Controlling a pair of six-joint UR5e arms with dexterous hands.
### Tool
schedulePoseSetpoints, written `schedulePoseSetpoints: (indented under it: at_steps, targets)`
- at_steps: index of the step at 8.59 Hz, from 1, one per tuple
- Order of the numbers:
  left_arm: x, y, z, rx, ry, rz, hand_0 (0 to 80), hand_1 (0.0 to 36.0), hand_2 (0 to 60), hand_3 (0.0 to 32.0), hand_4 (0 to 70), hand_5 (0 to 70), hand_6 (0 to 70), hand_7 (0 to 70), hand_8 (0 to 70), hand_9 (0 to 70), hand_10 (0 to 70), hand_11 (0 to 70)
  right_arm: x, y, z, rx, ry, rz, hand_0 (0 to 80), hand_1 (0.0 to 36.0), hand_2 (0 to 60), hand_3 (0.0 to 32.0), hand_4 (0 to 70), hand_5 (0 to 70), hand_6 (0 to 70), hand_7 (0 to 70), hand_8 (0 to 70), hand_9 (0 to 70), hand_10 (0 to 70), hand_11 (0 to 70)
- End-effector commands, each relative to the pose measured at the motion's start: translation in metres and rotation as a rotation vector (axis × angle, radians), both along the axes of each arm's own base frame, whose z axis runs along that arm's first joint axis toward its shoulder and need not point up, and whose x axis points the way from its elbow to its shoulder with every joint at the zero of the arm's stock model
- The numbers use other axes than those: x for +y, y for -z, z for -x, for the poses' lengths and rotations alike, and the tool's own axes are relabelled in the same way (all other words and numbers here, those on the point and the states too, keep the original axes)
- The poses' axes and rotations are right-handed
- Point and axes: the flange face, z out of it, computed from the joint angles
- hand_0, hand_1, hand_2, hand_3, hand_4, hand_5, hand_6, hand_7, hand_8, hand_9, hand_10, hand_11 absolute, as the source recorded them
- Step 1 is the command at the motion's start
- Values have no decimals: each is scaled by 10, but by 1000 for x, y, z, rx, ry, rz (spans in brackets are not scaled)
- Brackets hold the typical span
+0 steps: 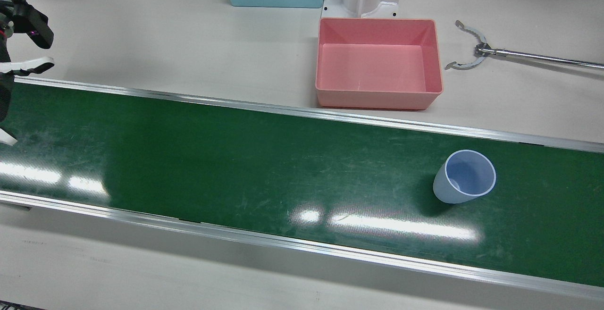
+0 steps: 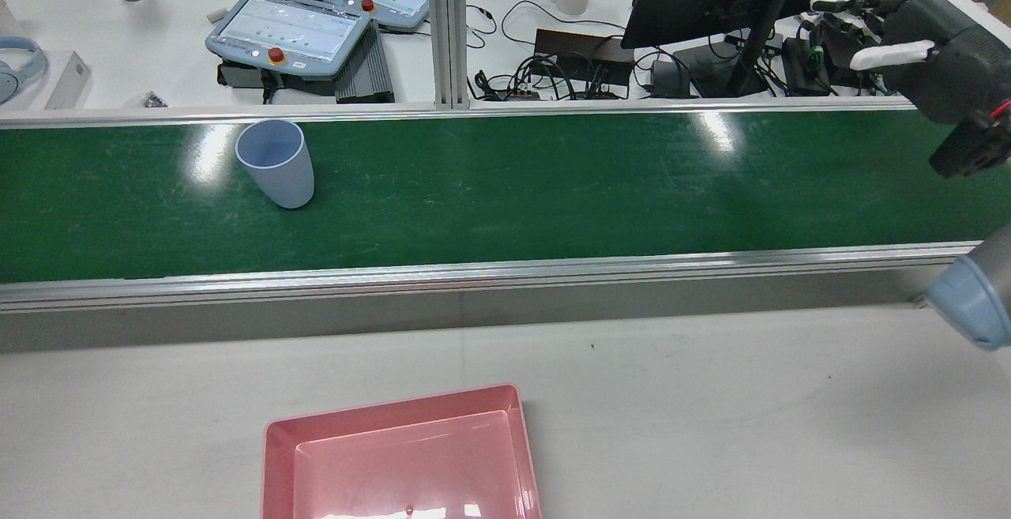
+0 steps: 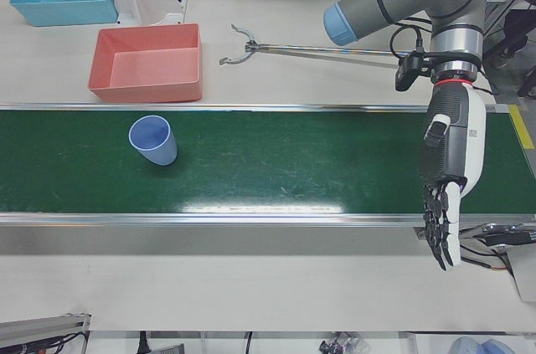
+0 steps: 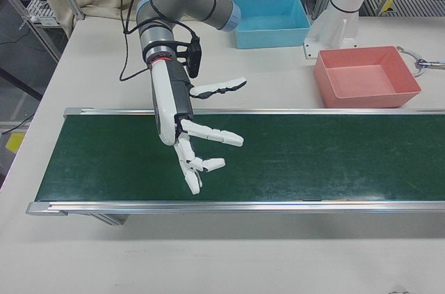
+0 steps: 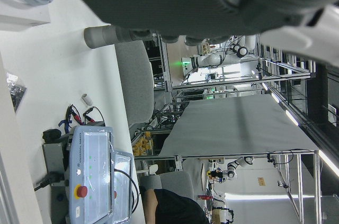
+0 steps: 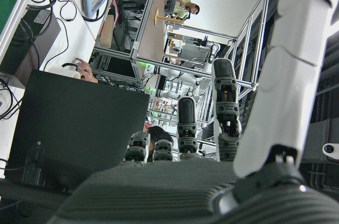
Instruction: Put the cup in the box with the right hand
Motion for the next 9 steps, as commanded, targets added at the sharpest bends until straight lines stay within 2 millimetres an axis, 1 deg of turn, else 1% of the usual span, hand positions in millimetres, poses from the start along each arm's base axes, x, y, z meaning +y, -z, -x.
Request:
schedulePoseSetpoints:
  at_steps: [1,2,5,6,7,9]
  targets:
    - [0,0,-1,1,-1,0,0,0,0,0,0,0,0,0,0,0,0,0,1,0,0,0,0,1,565,128,0,0,366,53,102,464,15,103,70,118]
    - [0,0,0,0,0,1,0,0,0,0,0,0,0,0,0,0,0,0,1,0,0,0,0,1,566,129,0,0,358,53,100,457,11,97,65,111]
    - [0,0,0,0,0,1,0,0,0,0,0,0,0,0,0,0,0,0,-1,-2,0,1,0,4,565,128,0,0,359,53,102,469,13,100,66,113]
    - [0,0,0,1,0,0,0,0,0,0,0,0,0,0,0,0,0,0,-1,-2,0,1,0,4,566,127,0,0,358,53,101,461,14,100,65,112]
    - [0,0,0,1,0,0,0,0,0,0,0,0,0,0,0,0,0,0,-1,-2,0,1,0,4,566,128,0,0,371,53,105,470,14,102,66,113]
    - [0,0,0,0,0,0,0,0,0,0,0,0,0,0,0,0,0,0,0,-1,0,1,0,2,565,128,0,0,370,53,105,474,14,102,66,114]
